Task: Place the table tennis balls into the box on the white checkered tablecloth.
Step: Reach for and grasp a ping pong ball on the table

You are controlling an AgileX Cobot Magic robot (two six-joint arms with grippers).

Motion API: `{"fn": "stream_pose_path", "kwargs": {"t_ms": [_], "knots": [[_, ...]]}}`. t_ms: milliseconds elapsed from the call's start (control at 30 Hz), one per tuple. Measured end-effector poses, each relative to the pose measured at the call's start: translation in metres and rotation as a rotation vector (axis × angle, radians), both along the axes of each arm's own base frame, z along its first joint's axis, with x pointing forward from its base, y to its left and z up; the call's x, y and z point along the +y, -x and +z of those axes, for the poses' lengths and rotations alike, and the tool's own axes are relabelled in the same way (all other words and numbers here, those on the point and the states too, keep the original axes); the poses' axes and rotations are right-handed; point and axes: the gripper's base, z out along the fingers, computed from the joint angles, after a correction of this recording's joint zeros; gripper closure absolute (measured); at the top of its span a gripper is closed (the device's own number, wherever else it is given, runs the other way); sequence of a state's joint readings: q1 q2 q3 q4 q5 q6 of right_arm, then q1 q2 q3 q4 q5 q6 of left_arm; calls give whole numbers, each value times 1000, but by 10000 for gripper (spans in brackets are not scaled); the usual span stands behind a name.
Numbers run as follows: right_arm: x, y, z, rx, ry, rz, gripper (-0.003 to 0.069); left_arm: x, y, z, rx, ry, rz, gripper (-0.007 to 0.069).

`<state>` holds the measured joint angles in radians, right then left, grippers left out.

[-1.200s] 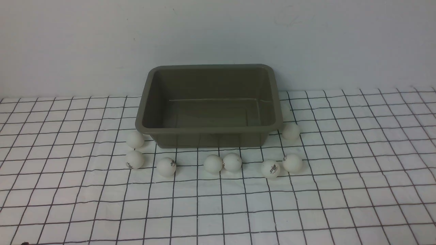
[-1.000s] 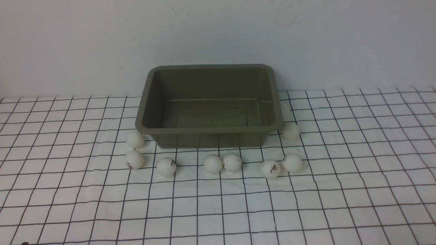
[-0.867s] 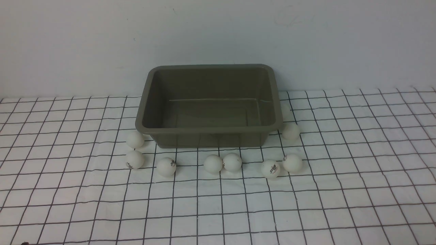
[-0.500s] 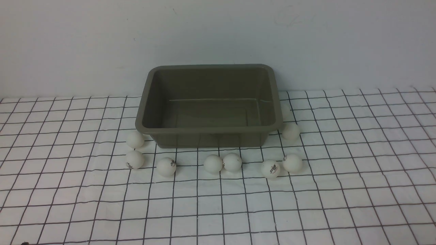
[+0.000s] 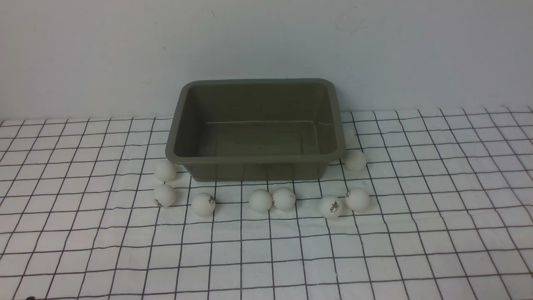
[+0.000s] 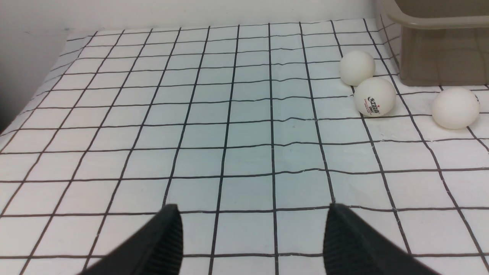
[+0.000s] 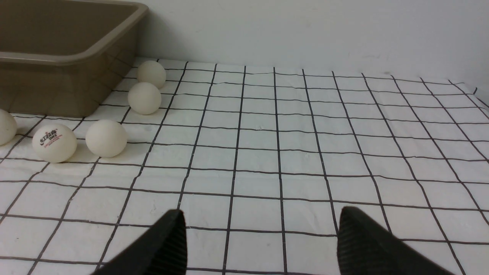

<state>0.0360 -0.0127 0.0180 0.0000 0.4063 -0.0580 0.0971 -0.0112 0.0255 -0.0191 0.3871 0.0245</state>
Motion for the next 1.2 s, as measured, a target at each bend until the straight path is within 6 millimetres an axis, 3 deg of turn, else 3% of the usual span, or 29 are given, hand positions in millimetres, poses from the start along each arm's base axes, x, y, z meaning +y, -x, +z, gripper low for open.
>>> {"fn": "stream_pose_path", "kwargs": {"t_ms": [633, 833, 1000, 1200], "knots": [[1, -1, 6, -56, -55, -1, 177, 0, 0, 0, 0, 0, 0, 177], [1, 12, 72, -236, -79, 4, 177, 0, 0, 0, 0, 0, 0, 177], [1, 19, 97, -235, -117, 9, 177, 0, 0, 0, 0, 0, 0, 177], [5, 19, 123, -34, -126, 34, 177, 0, 0, 0, 0, 0, 0, 177]]}}
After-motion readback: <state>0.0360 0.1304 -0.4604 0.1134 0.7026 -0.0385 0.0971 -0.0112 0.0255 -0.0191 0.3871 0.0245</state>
